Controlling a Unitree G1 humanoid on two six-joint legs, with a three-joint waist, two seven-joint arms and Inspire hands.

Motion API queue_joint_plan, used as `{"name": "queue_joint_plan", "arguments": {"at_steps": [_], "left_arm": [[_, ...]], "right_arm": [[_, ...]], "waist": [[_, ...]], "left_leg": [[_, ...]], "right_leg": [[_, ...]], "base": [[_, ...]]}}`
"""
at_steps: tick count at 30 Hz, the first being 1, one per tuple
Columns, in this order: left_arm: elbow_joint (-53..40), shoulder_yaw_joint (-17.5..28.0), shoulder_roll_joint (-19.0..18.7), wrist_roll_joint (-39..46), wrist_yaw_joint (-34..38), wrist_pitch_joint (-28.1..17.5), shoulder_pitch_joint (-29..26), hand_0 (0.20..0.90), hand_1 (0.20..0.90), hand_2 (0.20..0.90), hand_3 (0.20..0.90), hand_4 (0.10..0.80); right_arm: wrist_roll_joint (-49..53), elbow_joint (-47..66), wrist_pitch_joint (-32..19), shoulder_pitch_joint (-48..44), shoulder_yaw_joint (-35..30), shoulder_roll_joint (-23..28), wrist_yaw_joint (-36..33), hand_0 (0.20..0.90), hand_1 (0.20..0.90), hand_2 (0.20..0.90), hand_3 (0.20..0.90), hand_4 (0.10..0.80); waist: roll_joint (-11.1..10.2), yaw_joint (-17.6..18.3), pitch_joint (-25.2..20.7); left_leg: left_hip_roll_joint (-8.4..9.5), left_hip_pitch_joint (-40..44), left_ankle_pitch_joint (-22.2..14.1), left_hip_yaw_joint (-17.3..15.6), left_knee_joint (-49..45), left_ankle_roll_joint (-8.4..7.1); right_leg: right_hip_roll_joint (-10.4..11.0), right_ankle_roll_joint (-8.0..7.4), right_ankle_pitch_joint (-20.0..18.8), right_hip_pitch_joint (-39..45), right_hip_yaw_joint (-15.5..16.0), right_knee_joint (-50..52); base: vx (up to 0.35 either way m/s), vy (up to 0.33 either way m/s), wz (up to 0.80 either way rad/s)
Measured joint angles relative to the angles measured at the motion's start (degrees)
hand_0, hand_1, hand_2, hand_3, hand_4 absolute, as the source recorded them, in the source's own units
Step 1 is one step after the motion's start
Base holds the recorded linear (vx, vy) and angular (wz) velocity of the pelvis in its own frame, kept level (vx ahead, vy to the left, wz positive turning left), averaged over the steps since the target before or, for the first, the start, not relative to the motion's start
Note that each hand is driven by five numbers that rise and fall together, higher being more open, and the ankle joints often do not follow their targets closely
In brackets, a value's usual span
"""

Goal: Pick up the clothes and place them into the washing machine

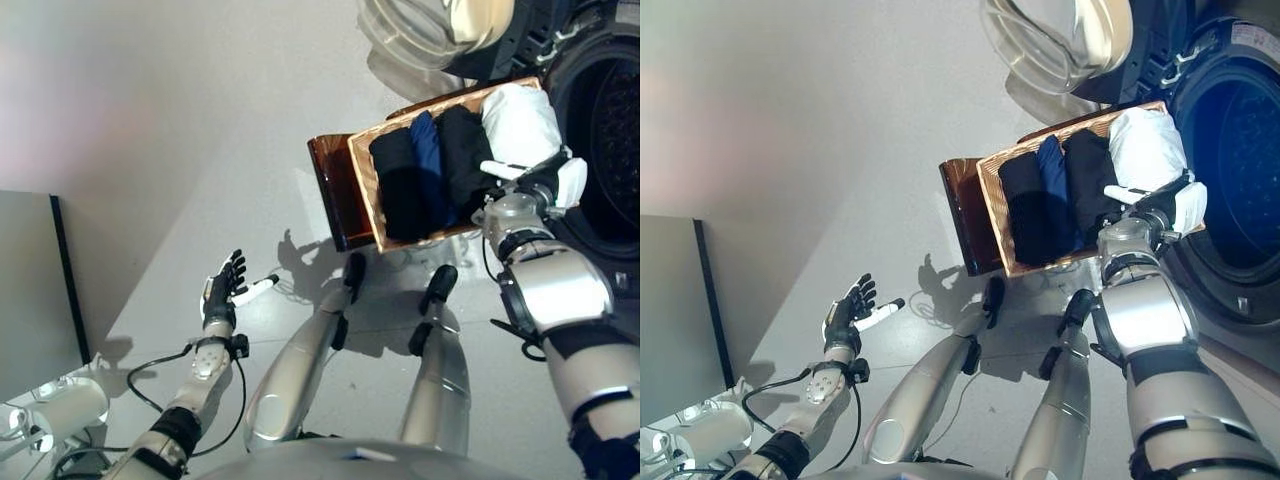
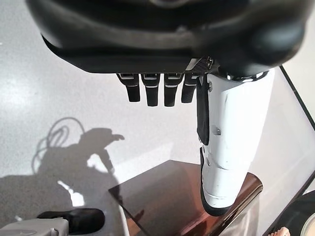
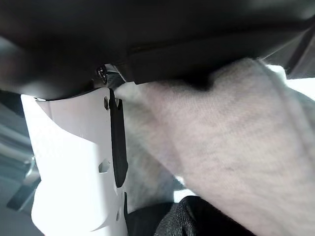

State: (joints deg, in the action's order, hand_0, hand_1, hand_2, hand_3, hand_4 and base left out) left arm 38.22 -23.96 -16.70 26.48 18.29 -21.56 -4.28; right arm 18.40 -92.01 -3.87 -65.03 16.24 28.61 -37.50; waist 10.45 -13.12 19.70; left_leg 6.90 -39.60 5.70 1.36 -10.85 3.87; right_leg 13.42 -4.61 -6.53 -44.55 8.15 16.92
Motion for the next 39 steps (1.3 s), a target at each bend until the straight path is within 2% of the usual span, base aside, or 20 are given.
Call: {"name": "queue_joint_plan", "arguments": {"at_steps": [6,11,13,20,21,22,23,24,30,32,33,35,39], "left_arm": [[0.0,0.0,0.0,0.0,0.0,0.0,0.0,0.9,0.9,0.9,0.9,0.8],[0.2,-0.1,0.0,0.0,0.0,0.0,-0.1,0.9,0.9,0.9,0.9,0.8],[0.5,0.0,0.0,0.0,-0.1,0.0,-0.1,0.9,0.9,0.9,0.9,0.8],[0.3,0.0,0.0,0.1,-0.7,0.0,0.0,0.9,0.9,0.9,0.9,0.8],[0.3,0.0,0.0,0.1,-0.7,0.0,0.0,0.9,0.9,0.9,0.9,0.8],[0.3,-0.1,0.0,0.1,-0.8,0.0,0.1,0.9,0.9,0.9,0.9,0.8],[0.5,-0.1,0.0,0.1,-0.8,0.0,0.2,0.9,0.9,0.9,0.9,0.8],[0.5,-0.3,0.0,0.1,-0.8,0.1,0.2,0.9,0.9,0.9,0.9,0.8],[0.6,-1.1,-0.1,0.2,-0.8,0.1,0.5,0.9,0.9,0.9,0.9,0.8],[0.7,-1.0,-0.1,0.3,-0.8,0.1,0.5,0.9,0.9,0.9,0.9,0.8],[0.6,-1.0,-0.1,0.3,-0.8,0.1,0.6,0.9,0.9,0.9,0.9,0.8],[0.8,-1.0,-0.1,0.4,-0.7,0.1,0.6,0.9,0.9,0.9,0.9,0.8],[0.7,-1.0,-0.1,0.5,-0.8,0.1,0.6,0.9,0.9,0.9,0.9,0.8]], "right_arm": [[0.2,0.1,0.0,0.0,-0.3,-0.1,0.0,0.9,0.9,0.9,0.9,0.8],[6.8,1.9,-2.7,0.1,-6.9,-0.5,0.2,0.9,0.9,0.9,0.9,0.8],[9.6,1.9,-2.7,0.0,-6.8,-0.8,0.2,0.9,0.9,0.9,0.9,0.8],[11.8,1.4,-3.9,0.1,-6.7,-1.1,0.3,0.9,0.9,0.9,0.9,0.8],[11.7,1.2,-3.9,0.1,-6.6,-1.4,0.3,0.851,0.851,0.851,0.851,0.765],[11.7,1.2,-4.0,0.1,-6.6,-1.7,0.2,0.631,0.631,0.631,0.631,0.608],[11.7,1.3,-4.2,0.1,-6.6,-1.8,0.2,0.494,0.494,0.494,0.494,0.51],[11.6,1.2,-4.5,0.1,-6.5,-1.8,0.2,0.2,0.2,0.2,0.2,0.3],[11.2,1.1,-4.8,0.2,-4.5,-2.4,0.1,0.208,0.208,0.208,0.208,0.306],[11.2,1.1,-4.8,0.2,-4.4,-2.5,0.1,0.318,0.318,0.318,0.318,0.384],[11.2,1.1,-4.8,0.2,-4.5,-2.5,0.1,0.299,0.299,0.299,0.299,0.371],[11.1,1.1,-4.7,0.2,-4.4,-2.7,0.1,0.2,0.2,0.2,0.2,0.3],[10.1,1.1,-4.8,0.1,-4.4,-2.7,0.2,0.2,0.2,0.2,0.2,0.3]], "waist": [[0.0,0.2,0.0],[0.0,1.0,0.0],[0.0,0.8,0.0],[0.2,1.7,-0.1],[0.2,1.7,-0.1],[0.2,1.7,-0.2],[0.3,1.6,-0.3],[0.4,1.6,-0.3],[0.8,1.6,-0.6],[0.8,1.6,-0.6],[0.8,1.6,-0.6],[0.9,1.8,-0.7],[0.9,2.0,-0.7]], "left_leg": [[-0.02,0.1,0.0,-0.1,0.1,0.01],[-0.07,0.7,0.0,-1.1,0.3,0.07],[-0.03,1.2,0.1,-1.8,0.3,1.08],[-0.09,1.8,-0.3,-2.9,0.2,0.92],[-0.09,1.9,-0.4,-2.9,0.1,0.97],[-0.1,1.9,-0.3,-2.9,0.0,0.92],[-0.04,1.8,-0.3,-3.1,0.1,0.86],[-0.11,1.7,-0.3,-3.1,0.0,0.92],[0.03,1.1,-0.4,-3.2,-0.1,0.99],[0.04,1.1,-0.4,-3.2,-0.1,1.0],[0.01,1.1,-0.5,-3.2,-0.1,1.06],[0.01,1.1,-0.5,-3.1,-0.3,1.05],[-0.03,1.1,-0.5,-2.9,-0.2,1.05]], "right_leg": [[-0.1,0.03,0.0,0.0,-0.3,-0.1],[-0.2,0.13,-0.4,0.1,-1.2,-0.3],[-0.5,-0.23,-1.0,0.3,-2.2,-0.4],[-0.4,-0.52,-0.7,0.3,-3.1,-0.3],[-0.3,-0.54,-0.7,0.3,-2.8,-0.3],[-0.4,-0.51,-0.7,0.3,-2.9,-0.5],[-0.6,-0.47,-1.0,0.3,-3.4,-0.7],[-0.6,-0.56,-1.0,0.3,-3.3,-0.8],[-0.8,-0.69,-1.6,0.1,-3.9,-1.3],[-0.9,-0.68,-1.7,0.1,-4.0,-1.3],[-0.8,-0.94,-1.3,0.1,-3.9,-1.3],[-1.0,-0.83,-1.6,0.1,-4.0,-1.2],[-1.0,-0.84,-1.3,0.1,-4.1,-1.0]], "base": [[0.011,0.006,0.0],[-0.049,0.035,-0.07],[-0.009,0.017,-0.21],[0.038,0.001,-0.08],[0.0,0.0,0.0],[0.0,0.0,0.0],[0.005,-0.005,-0.04],[0.003,-0.006,-0.04],[-0.036,0.002,0.01],[0.105,-0.03,-0.01],[0.0,0.0,0.0],[0.0,0.0,0.0],[-0.005,-0.008,0.01]]}}
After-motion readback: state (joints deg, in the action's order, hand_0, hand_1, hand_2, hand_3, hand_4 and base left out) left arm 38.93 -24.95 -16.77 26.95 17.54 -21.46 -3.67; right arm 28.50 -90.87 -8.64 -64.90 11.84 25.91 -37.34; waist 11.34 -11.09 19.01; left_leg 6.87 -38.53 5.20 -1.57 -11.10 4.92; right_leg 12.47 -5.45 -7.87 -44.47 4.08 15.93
